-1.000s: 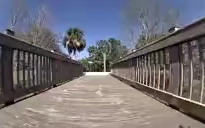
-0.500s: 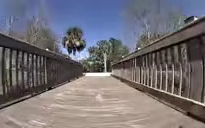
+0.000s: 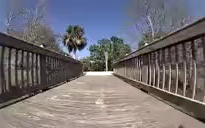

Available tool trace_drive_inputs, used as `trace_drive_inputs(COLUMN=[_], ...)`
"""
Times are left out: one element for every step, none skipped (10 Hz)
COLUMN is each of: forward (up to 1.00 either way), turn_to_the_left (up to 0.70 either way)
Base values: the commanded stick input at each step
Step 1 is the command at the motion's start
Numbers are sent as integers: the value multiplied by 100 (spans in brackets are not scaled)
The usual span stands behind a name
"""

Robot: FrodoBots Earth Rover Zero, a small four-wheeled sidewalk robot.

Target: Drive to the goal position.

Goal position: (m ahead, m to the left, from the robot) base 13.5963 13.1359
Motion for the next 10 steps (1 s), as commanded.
trace_drive_inputs(forward=[70, 70, 70, 70, 70, 70, 70, 70, 70, 70], turn_to_the_left=[0, 0, -13, -32, -24, 0, 0, 0, 0, 0])
